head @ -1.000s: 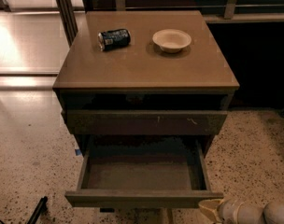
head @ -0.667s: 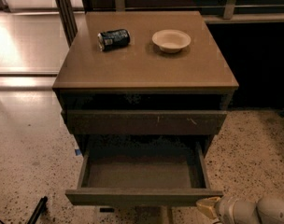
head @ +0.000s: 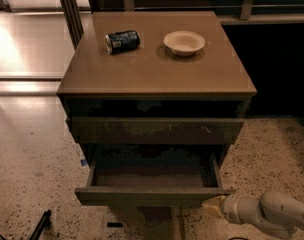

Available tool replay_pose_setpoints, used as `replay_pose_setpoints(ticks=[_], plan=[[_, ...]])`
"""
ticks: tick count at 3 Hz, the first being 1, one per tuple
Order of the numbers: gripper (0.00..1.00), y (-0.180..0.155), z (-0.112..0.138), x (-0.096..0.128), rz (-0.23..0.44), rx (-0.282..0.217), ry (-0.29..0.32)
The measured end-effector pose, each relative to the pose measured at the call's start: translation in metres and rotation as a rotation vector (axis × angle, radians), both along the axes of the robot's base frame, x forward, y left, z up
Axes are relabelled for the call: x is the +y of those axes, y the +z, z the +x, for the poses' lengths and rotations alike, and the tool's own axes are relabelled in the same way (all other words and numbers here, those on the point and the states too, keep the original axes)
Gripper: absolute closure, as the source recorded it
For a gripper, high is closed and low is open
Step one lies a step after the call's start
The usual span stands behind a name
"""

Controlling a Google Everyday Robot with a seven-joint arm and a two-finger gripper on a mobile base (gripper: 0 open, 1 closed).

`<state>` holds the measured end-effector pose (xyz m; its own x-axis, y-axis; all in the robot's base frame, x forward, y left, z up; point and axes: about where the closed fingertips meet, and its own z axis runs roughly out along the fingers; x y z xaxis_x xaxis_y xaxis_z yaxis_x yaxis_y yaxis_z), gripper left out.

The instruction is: Close middle drawer

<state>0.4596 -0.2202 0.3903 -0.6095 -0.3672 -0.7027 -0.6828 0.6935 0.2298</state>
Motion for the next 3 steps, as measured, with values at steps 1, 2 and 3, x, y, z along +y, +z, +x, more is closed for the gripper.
replay_pose_setpoints(ticks=[1, 2, 3], plan=[[1.0, 0.001, 0.011, 0.001, -0.012, -0.012, 0.02], [1.0, 0.01, 0.049, 0.01, -0.049, -0.052, 0.085], [1.0, 0.01, 0.046, 0.01, -0.049, -0.052, 0.085]])
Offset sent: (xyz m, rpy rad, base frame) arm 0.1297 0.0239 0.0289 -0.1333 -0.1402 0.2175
